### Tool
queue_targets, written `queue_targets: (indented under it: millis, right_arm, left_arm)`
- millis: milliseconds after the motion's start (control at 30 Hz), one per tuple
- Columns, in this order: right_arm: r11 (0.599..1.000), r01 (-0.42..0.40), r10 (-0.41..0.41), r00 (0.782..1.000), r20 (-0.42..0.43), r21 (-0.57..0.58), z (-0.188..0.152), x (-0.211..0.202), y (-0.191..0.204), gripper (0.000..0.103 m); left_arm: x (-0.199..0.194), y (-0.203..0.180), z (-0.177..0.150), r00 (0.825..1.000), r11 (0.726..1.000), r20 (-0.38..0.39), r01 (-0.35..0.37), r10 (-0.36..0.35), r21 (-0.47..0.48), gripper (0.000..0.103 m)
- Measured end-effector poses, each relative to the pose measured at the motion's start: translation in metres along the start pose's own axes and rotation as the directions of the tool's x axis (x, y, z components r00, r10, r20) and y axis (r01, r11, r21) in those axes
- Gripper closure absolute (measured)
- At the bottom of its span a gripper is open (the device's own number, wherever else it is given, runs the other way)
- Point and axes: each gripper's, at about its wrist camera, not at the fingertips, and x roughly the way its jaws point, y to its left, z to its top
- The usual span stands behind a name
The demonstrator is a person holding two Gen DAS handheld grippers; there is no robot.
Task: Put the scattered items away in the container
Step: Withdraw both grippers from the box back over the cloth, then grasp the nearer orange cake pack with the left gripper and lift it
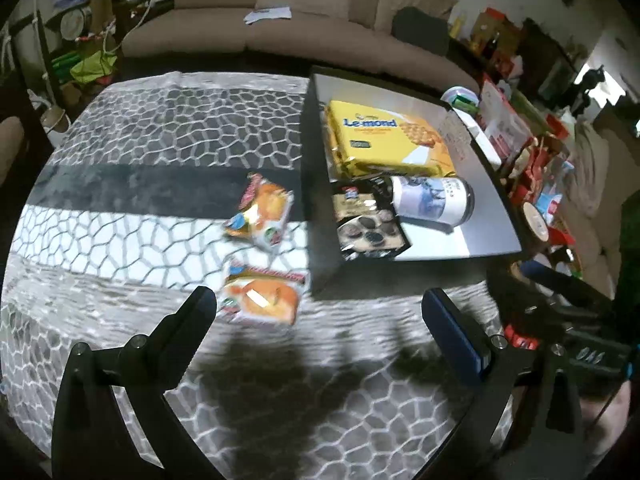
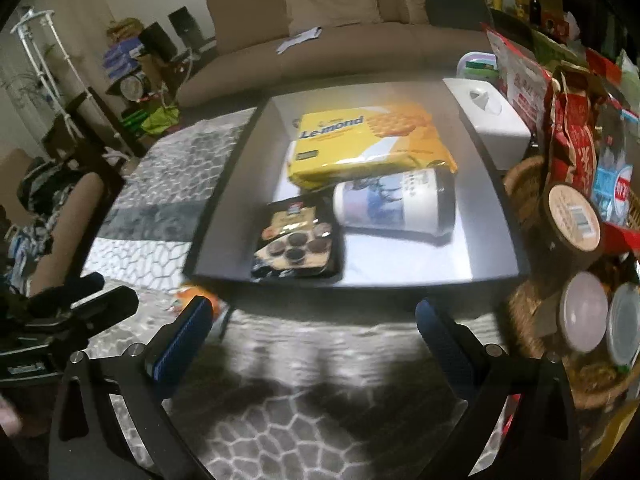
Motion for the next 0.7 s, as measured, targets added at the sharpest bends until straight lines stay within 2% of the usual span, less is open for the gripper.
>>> queue_targets:
  millis: [200,333,467,600,700]
  right_arm:
    - [0.999,-0.038,0.038,0.999,0.009,-0.029,-0.028,-0.009,0.028,0.000]
    - [0.996,-0.090,0.090,0.996,0.026,-0.020,-0.048,-0.007,0.043,0.000]
    - [0.993,-0.110,0.111,0.993,0.048,-0.031,-0.067,-0.001,0.056,0.000]
    - [0.994,-0.097,0.100,0.992,0.079,-0.044,-0.080,0.009,0.061,0.000]
    - [0.995,-0.079,0.084,0.993,0.085,-0.061,-0.084,0.019,0.061,0.000]
  left_arm:
    - [-0.006,0.063,-0.035,1.000,0.996,-0.006,-0.015,0.014,-0.085,0.000]
    - [0.005,0.090,-0.060,1.000,0.993,-0.010,0.018,-0.020,-0.119,0.000]
    - [0.022,0.091,-0.075,1.000,0.996,-0.015,0.025,-0.026,-0.081,0.000]
    - [0.044,0.080,-0.078,1.000,0.998,-0.005,0.024,-0.024,-0.051,0.000]
    - [0.066,0.066,-0.075,1.000,1.000,0.008,-0.009,0.009,-0.011,0.000]
